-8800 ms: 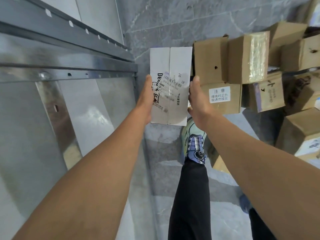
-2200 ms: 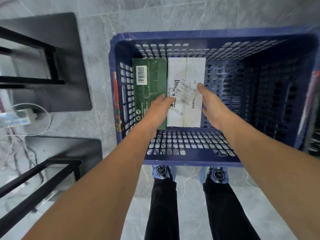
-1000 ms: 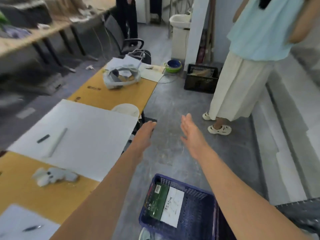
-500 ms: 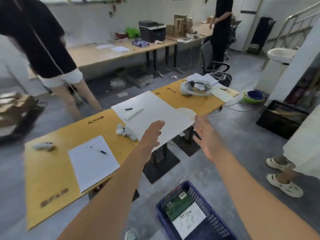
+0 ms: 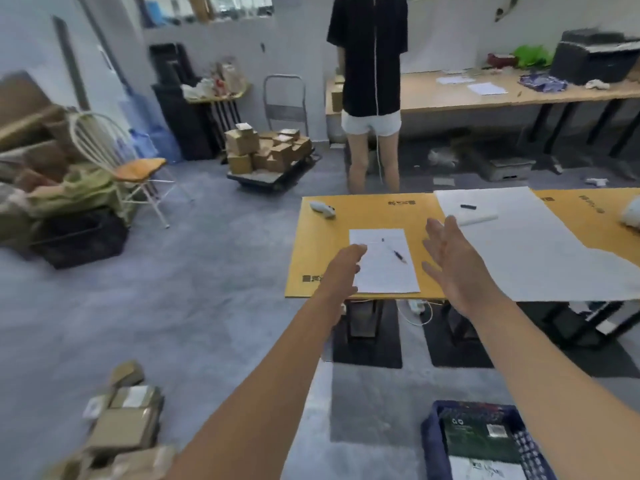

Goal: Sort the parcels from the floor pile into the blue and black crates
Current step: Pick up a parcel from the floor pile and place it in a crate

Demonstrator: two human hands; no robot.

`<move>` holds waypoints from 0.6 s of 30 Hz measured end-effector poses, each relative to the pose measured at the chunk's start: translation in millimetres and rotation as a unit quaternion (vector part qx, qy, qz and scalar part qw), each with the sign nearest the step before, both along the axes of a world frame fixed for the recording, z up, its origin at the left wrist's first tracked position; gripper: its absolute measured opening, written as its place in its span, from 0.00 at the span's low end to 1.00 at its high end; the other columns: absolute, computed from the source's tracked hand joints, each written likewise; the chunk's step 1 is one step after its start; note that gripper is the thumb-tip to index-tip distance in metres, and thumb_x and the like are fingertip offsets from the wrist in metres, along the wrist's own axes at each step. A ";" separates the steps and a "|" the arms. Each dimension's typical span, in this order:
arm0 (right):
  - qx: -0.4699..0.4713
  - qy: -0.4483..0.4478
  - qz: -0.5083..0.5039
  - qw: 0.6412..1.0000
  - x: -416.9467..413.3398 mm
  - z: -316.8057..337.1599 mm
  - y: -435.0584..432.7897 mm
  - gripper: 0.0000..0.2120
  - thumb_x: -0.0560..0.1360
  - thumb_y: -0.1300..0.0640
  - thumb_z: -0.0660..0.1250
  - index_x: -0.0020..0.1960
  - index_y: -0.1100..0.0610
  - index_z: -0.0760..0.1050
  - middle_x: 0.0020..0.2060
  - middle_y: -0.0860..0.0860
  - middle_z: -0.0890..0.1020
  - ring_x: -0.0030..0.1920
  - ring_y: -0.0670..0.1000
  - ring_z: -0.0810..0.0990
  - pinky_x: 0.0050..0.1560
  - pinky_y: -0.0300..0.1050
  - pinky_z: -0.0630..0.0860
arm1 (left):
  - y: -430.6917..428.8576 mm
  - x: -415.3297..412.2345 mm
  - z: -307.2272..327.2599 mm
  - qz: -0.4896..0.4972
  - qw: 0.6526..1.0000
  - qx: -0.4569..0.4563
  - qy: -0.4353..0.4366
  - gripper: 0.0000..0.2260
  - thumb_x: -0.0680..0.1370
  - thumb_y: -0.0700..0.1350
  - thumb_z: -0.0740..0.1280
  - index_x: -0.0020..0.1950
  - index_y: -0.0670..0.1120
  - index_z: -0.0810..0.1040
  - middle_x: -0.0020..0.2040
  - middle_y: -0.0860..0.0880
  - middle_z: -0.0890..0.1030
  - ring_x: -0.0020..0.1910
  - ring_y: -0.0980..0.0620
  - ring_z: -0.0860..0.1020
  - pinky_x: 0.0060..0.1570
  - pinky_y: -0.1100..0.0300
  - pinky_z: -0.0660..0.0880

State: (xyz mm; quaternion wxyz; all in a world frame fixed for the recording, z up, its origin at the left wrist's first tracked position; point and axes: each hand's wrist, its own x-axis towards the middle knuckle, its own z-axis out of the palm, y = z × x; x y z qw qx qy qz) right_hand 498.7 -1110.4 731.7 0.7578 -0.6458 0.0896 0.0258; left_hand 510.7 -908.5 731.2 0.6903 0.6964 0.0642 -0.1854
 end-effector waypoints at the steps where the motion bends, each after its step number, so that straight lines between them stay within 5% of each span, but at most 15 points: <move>1: -0.006 0.000 0.017 1.000 1.1 -1.3 23.3 0.35 0.82 0.30 0.51 0.84 0.46 0.56 0.80 0.38 0.63 0.79 0.43 0.63 0.79 0.54 0.61 | 22.7 -6.1 -2.0 0.023 1.000 0.002 0.002 0.13 0.83 0.57 0.62 0.64 0.53 0.75 0.66 0.52 0.75 0.65 0.52 0.74 0.61 0.49 0.71; 18: -0.051 0.037 0.351 0.934 -57.6 -47.1 380.1 0.36 0.82 0.29 0.52 0.85 0.46 0.56 0.81 0.37 0.61 0.79 0.42 0.63 0.77 0.53 0.63 | 343.8 -185.4 -58.8 0.325 0.944 -0.009 0.053 0.15 0.84 0.56 0.62 0.68 0.53 0.73 0.69 0.50 0.74 0.66 0.50 0.75 0.64 0.46 0.73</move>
